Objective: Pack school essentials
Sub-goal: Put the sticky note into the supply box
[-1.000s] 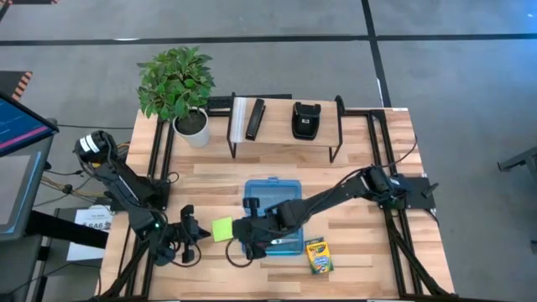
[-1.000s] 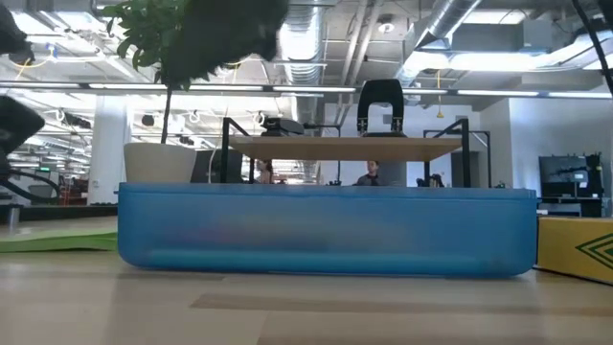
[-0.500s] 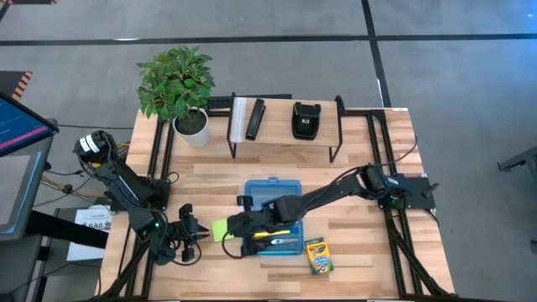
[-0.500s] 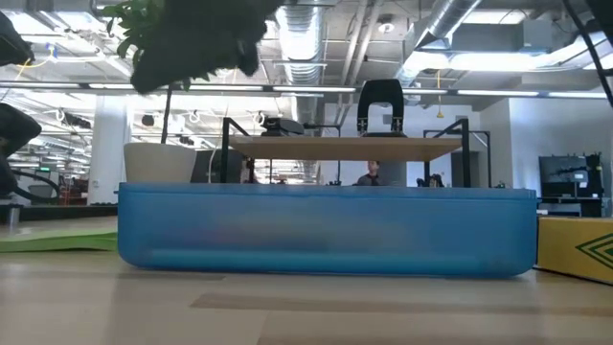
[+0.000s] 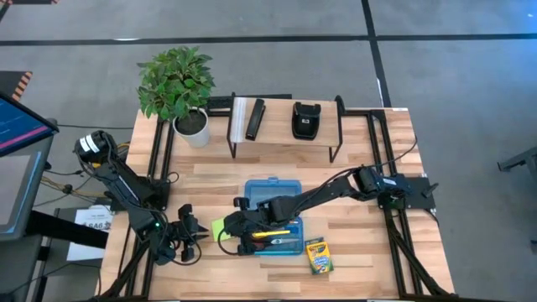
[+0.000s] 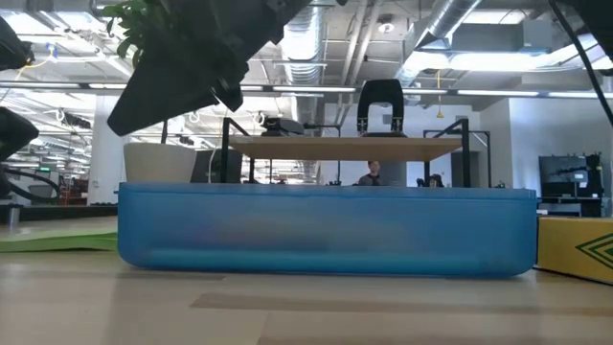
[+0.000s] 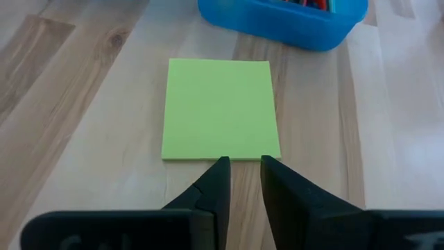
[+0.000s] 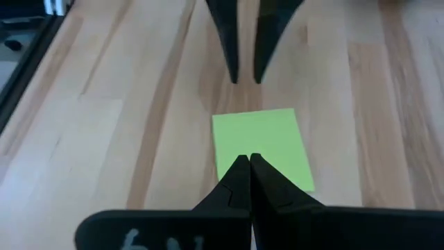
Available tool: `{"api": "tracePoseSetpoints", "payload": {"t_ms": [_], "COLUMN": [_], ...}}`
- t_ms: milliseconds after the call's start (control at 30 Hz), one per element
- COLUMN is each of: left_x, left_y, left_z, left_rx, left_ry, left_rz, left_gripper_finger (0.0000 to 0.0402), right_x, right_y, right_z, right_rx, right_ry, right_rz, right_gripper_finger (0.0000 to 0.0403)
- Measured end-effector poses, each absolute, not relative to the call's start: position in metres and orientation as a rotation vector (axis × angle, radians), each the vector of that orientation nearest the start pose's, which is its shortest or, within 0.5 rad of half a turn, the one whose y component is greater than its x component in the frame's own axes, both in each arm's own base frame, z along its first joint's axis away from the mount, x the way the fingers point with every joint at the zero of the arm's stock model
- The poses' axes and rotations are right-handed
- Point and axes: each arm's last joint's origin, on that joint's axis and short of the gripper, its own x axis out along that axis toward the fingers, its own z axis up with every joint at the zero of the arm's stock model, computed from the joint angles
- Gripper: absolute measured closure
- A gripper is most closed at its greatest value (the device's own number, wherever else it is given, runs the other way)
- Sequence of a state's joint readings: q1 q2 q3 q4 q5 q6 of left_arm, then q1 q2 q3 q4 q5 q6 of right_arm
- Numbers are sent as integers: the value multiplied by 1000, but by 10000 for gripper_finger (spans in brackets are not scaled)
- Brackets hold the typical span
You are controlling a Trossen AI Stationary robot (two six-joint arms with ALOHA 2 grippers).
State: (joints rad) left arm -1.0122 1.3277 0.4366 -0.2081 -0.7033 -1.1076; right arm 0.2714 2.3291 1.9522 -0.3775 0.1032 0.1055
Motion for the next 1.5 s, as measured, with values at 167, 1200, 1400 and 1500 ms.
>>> {"api": "tracePoseSetpoints", "payload": {"t_ms": [167, 1200, 1400, 1500], "left_x": [120, 128, 132, 133], "left_y": [-158, -159, -157, -157], "left_z": [126, 105, 105, 105], "left_rx": [-227, -279, -273, -274], "left_ry": [745, 856, 864, 865], "left_rz": [146, 203, 190, 191], "left_gripper_finger": [333, 332, 332, 332], "right_x": [504, 507, 510, 511], "right_y": [138, 128, 125, 126], "right_z": [195, 196, 192, 184], "right_rx": [-37, 12, 18, 17], "right_ry": [740, 732, 732, 781], "right_rz": [122, 116, 118, 128], "right_gripper_finger": [393, 402, 402, 402]}}
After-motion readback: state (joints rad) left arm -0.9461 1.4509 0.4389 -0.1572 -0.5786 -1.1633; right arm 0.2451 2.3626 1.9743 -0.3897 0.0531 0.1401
